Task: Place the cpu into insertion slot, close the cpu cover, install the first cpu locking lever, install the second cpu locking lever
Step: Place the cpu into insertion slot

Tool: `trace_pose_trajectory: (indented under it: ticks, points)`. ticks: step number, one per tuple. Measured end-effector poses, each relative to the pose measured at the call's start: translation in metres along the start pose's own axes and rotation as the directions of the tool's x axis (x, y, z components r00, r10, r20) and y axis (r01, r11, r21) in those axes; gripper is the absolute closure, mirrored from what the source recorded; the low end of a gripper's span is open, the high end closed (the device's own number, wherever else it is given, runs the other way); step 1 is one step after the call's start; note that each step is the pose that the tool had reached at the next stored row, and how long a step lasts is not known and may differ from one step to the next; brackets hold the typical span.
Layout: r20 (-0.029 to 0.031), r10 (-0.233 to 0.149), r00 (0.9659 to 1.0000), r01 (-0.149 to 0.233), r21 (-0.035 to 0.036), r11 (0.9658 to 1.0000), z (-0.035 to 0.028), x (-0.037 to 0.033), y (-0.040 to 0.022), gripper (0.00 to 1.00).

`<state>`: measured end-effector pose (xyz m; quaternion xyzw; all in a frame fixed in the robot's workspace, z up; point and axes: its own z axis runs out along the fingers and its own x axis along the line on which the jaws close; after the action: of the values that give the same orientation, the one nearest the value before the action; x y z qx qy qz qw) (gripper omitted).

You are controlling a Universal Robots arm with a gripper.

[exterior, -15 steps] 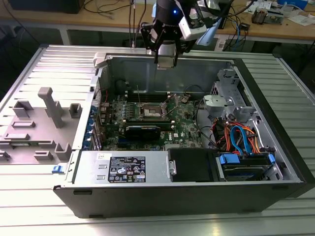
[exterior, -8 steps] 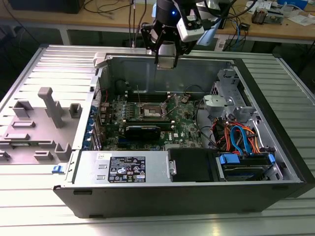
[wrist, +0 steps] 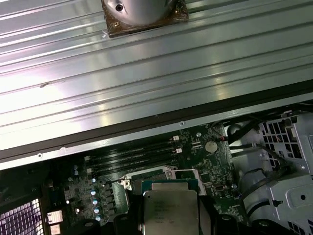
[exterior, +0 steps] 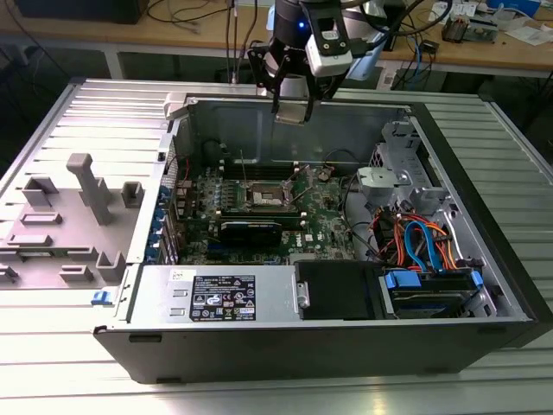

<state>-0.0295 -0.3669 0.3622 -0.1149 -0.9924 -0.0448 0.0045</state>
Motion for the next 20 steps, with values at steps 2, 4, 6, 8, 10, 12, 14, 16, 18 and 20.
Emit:
trace_pose_trajectory:
  ticks: [2,4,6,8,10,12,14,16,18,20]
  points:
    - [0.001,0.011,0.9999,-0.011,-0.0002,0.9999,0.0003,0.0,-0.0001,0.45]
    - [0.0019,0.022,0.9998,-0.022,-0.0005,0.9998,0.0007,0.0,-0.0002,0.45]
    - [0.0025,0.029,0.9996,-0.029,-0.0006,0.9996,0.0009,-0.0001,-0.0002,0.45]
    - [0.0033,0.039,0.9992,-0.039,-0.0008,0.9992,0.0011,-0.0001,-0.0002,0.45]
    - [0.0041,0.048,0.9988,-0.048,-0.001,0.9988,0.0013,-0.0001,-0.0002,0.45]
    - [0.0048,0.056,0.9984,-0.056,-0.0011,0.9985,0.0014,-0.0001,-0.0002,0.45]
    - [0.0055,0.065,0.9979,-0.065,-0.0015,0.9979,0.0017,-0.0001,-0.0003,0.45]
    - [0.0067,0.078,0.9969,-0.078,-0.0017,0.9969,0.0019,-0.0001,-0.0003,0.45]
    - [0.0078,0.09,0.9959,-0.09,-0.0021,0.9959,0.0022,-0.0001,-0.0004,0.45]
    - [0.0084,0.098,0.9952,-0.098,-0.0023,0.9952,0.0024,-0.0001,-0.0005,0.45]
